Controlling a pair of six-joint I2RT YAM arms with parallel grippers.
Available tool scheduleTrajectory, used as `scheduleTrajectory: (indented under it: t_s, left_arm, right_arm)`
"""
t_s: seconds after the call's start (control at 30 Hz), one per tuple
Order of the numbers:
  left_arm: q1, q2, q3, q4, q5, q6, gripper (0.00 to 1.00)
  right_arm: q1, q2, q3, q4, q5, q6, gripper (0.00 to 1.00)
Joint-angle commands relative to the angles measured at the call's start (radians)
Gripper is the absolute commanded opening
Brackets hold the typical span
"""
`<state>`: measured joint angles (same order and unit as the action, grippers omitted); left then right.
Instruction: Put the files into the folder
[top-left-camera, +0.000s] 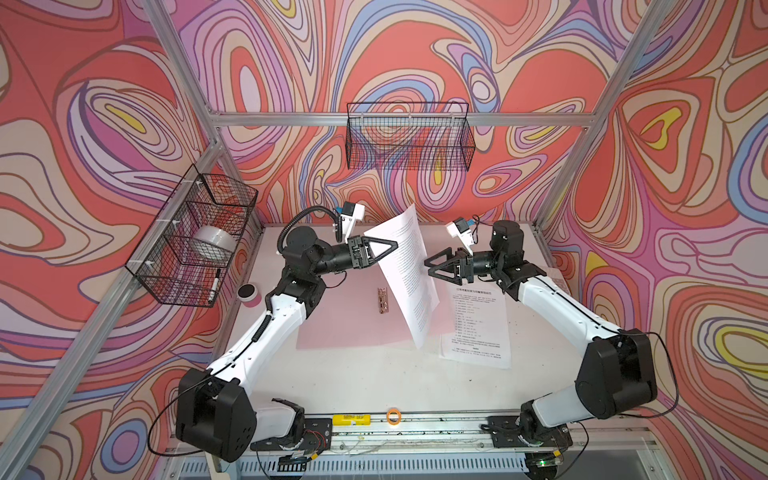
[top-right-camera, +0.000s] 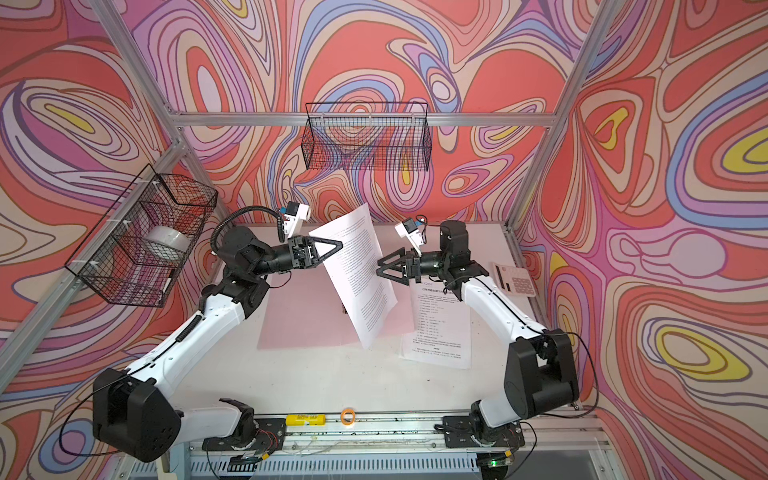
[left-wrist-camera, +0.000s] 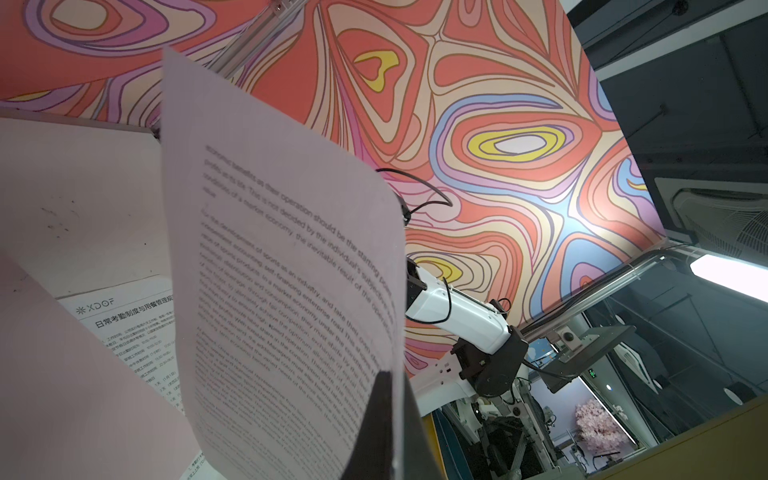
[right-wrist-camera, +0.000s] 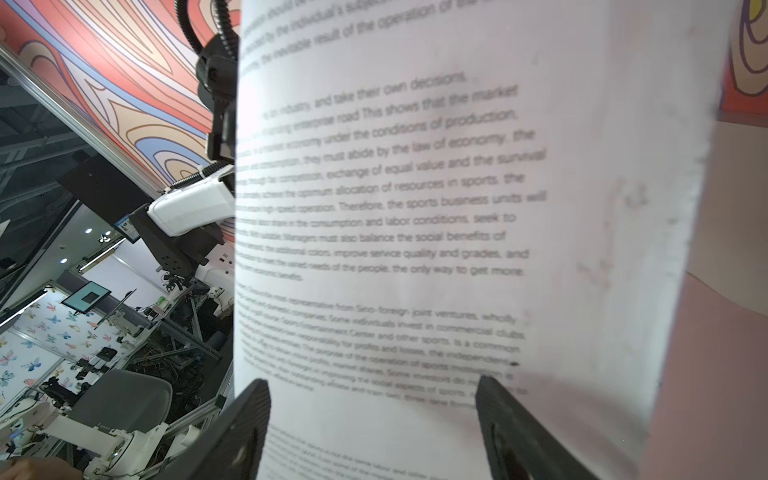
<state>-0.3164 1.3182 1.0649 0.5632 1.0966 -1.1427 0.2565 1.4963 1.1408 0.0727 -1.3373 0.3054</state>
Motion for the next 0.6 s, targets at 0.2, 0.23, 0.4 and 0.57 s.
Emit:
scheduleTrajectory:
  t_s: [0.2, 0.23, 0.4, 0.57]
  left_arm:
    - [0.005, -0.022, 0.022, 0.158, 0.075, -0.101, 0.0]
    - [0.004, -0.027, 0.025, 0.156, 0.077, -0.104, 0.0]
    - [0.004, -0.053, 0.036, 0.152, 0.088, -0.114, 0.0]
    - [0.001, -0.033, 0.051, 0.327, 0.099, -0.265, 0.0]
  right_arm:
    - [-0.103, -0.027, -0.045, 0.074, 0.071, 0.033, 0.86]
    - [-0.124, -0.024, -0.057, 0.147, 0.06, 0.078, 0.86]
    - [-0.137, 0.017, -0.064, 0.299, 0.004, 0.157, 0.86]
    - [-0.137, 0.04, -0.076, 0.402, -0.043, 0.194, 0.87]
